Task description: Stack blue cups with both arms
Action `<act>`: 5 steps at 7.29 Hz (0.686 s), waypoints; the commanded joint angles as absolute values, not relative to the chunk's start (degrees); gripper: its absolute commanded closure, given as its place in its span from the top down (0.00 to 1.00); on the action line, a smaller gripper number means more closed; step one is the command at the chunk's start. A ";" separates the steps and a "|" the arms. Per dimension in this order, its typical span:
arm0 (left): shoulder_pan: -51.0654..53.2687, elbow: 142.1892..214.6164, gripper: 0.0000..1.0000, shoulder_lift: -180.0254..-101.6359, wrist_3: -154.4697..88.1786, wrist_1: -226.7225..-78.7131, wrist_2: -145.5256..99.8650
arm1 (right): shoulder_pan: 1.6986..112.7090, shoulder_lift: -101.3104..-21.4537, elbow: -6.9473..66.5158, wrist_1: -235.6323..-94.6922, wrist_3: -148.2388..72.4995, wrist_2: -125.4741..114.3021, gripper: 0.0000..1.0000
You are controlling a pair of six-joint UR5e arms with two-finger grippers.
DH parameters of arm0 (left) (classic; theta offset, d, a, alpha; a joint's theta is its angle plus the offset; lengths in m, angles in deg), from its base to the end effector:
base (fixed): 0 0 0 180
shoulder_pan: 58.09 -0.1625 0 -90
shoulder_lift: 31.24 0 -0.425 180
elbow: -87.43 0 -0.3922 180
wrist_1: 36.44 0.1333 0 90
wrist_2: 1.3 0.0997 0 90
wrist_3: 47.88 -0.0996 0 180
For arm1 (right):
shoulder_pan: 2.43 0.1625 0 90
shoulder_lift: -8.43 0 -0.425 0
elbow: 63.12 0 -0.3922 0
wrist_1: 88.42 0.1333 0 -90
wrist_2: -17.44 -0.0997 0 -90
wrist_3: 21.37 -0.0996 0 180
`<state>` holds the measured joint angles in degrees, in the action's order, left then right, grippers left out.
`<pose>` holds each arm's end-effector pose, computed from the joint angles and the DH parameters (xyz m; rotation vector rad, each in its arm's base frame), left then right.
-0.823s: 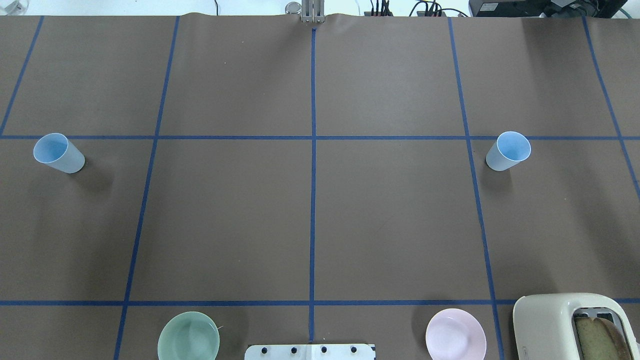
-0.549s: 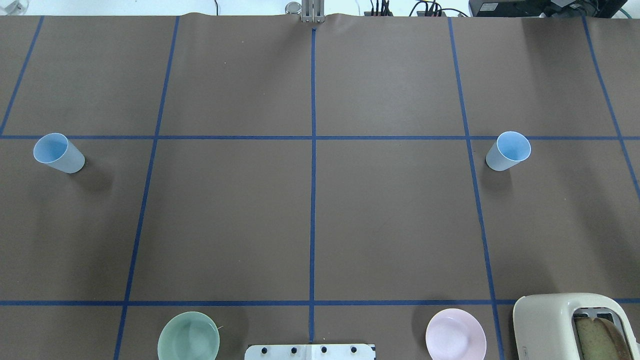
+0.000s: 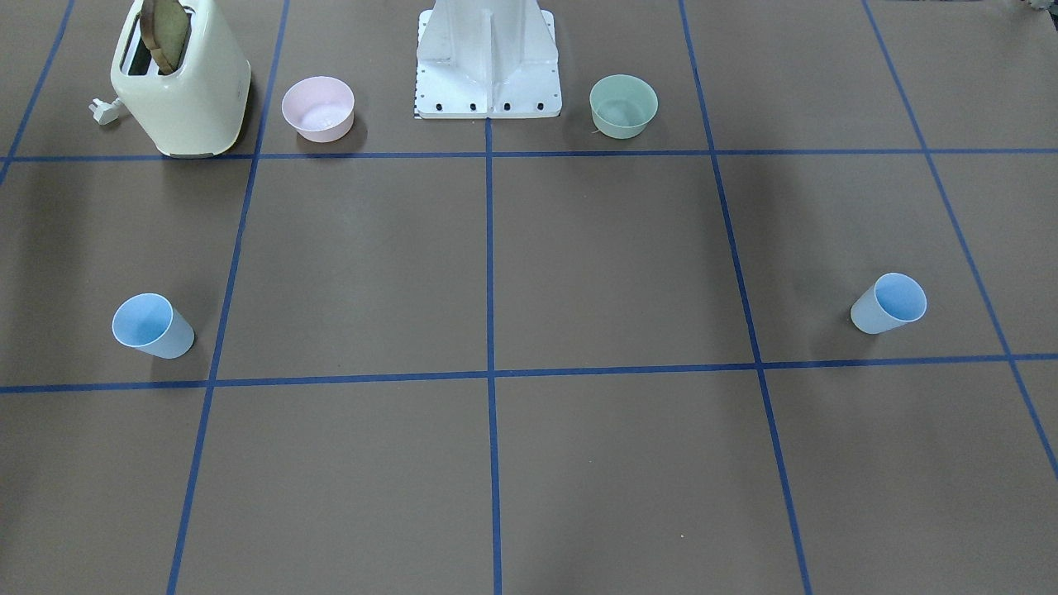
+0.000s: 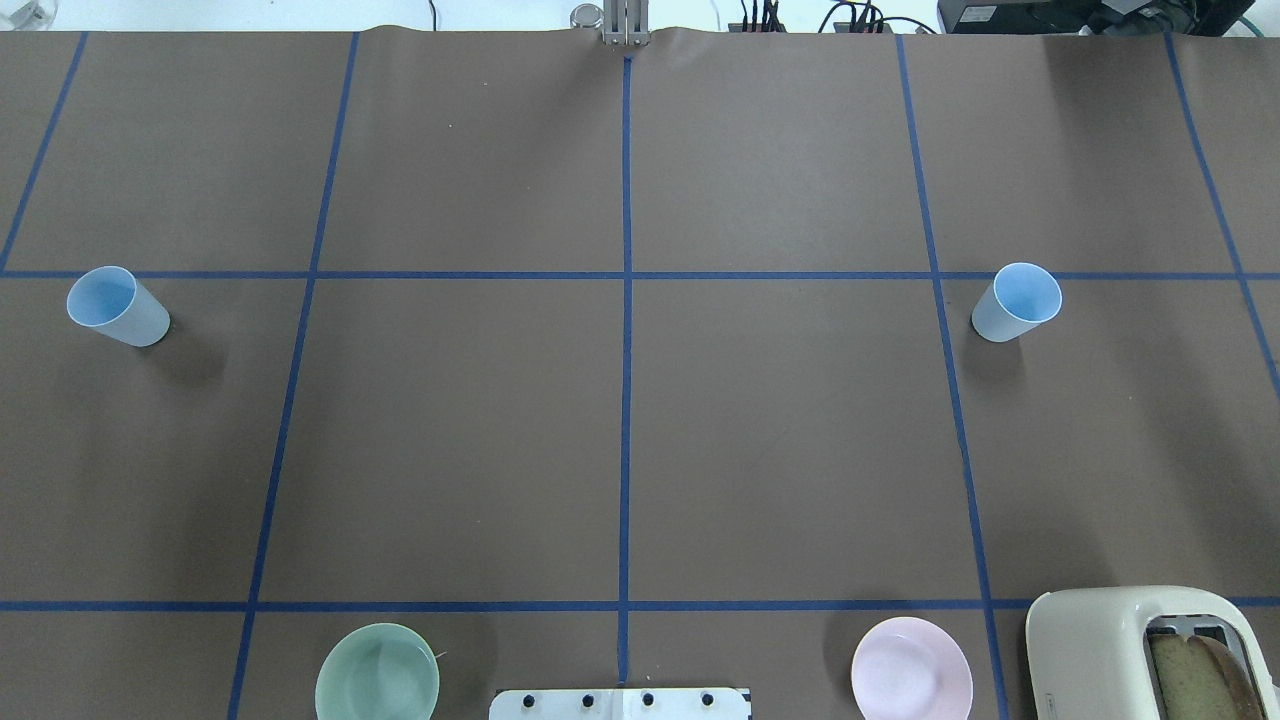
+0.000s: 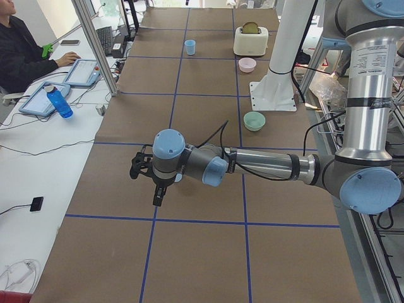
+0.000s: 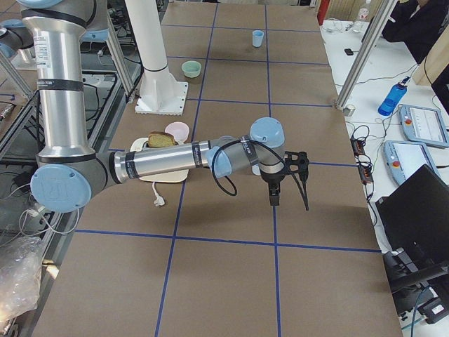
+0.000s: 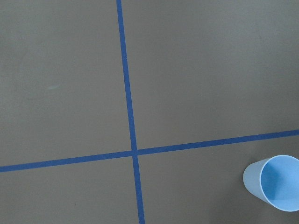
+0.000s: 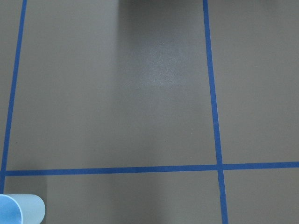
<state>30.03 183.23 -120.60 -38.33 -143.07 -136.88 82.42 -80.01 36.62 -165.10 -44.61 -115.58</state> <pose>-0.0456 -0.5061 0.5799 0.2796 0.8168 0.0258 0.0187 -0.5209 0.5352 0.2154 -0.8165 0.1355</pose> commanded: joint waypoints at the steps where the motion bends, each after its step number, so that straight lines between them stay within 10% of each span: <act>1: 29.62 182.63 0.98 -122.10 -37.95 -142.87 -136.65 | 81.78 -79.73 36.72 -164.88 -44.83 -117.11 1.00; 5: 20.50 178.67 0.98 -128.62 -28.90 -142.87 -136.21 | 69.95 -75.87 37.42 -164.44 -50.45 -113.37 1.00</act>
